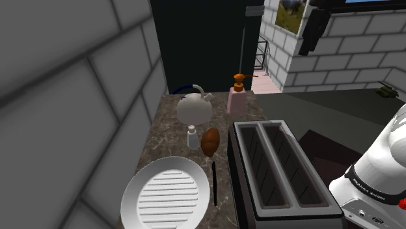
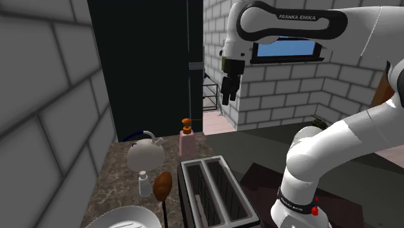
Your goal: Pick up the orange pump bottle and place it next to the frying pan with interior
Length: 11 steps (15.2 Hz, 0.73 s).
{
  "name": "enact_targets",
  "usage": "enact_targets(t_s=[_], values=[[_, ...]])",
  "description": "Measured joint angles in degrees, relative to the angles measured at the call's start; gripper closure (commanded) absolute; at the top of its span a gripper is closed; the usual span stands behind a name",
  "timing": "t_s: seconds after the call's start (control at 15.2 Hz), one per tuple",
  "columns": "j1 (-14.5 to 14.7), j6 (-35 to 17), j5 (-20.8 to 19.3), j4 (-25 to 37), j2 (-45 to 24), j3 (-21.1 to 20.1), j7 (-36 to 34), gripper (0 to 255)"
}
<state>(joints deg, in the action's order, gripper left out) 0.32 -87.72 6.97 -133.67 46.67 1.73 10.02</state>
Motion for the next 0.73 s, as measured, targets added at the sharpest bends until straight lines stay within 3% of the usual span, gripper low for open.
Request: enact_targets(t_s=[0.26,0.73], values=[[-0.1,-3.6,-0.5,-0.1,-3.3,0.5,1.1,0],[-0.3,-16.0,-1.2,-0.1,-14.9,1.5,4.0,0]])
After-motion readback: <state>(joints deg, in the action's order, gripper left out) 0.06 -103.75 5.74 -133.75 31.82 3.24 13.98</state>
